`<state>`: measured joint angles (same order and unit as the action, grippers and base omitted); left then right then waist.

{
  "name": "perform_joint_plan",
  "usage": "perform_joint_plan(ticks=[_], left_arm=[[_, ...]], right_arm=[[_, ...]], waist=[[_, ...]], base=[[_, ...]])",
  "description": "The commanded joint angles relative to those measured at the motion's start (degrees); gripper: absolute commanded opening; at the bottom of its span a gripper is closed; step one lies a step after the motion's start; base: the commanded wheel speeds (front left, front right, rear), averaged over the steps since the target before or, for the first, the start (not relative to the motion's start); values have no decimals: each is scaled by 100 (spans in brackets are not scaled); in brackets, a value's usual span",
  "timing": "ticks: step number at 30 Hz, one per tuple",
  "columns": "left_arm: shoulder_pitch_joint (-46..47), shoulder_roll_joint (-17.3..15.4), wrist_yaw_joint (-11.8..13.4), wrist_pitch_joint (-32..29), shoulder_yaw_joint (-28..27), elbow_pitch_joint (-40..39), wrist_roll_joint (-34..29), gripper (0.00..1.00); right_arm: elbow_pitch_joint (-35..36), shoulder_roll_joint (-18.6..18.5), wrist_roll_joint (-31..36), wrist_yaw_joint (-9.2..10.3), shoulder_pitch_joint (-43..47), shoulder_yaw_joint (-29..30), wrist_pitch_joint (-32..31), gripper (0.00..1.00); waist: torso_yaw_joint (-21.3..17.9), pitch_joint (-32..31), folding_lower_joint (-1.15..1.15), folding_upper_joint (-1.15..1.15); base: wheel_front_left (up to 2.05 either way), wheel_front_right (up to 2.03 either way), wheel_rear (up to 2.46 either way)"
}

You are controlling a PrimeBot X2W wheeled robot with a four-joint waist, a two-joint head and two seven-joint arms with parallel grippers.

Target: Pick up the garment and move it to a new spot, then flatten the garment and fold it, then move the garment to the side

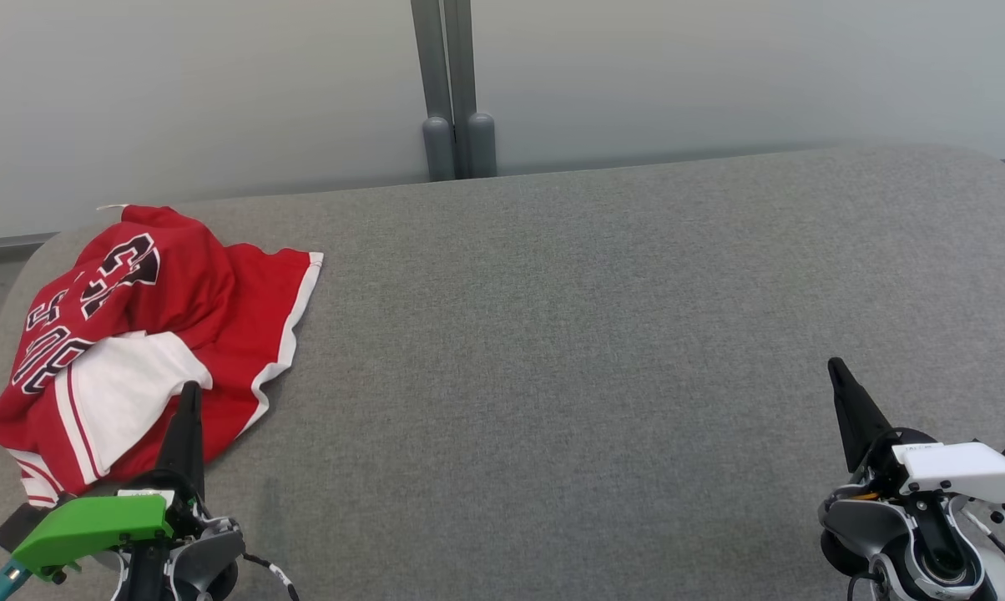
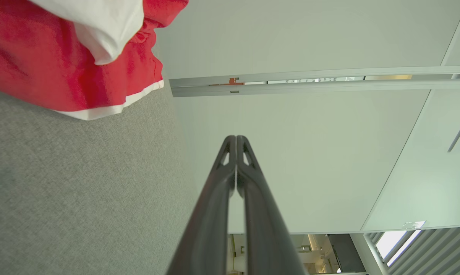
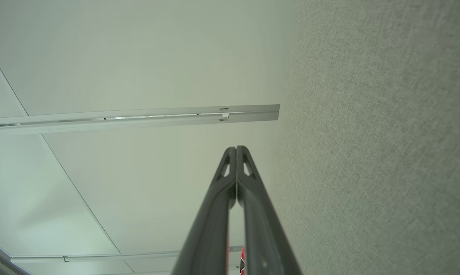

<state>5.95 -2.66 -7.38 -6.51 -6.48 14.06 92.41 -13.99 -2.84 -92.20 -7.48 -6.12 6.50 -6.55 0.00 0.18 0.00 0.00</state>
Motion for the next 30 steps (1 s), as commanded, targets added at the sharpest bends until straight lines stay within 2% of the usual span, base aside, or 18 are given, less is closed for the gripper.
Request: perform_joint_plan(ticks=[1, 30], left_arm=[[72, -46, -27, -19, -16, -8, -1, 0], [72, -46, -27, -19, -16, -8, -1, 0]], right_arm=[[-9, -6, -43, -3, -32, 4, -11, 0], [-9, -7, -43, -3, -32, 4, -11, 0]], waist=[[0, 0, 0, 0], [0, 0, 0, 0]], base=[[0, 0, 0], [0, 0, 0]])
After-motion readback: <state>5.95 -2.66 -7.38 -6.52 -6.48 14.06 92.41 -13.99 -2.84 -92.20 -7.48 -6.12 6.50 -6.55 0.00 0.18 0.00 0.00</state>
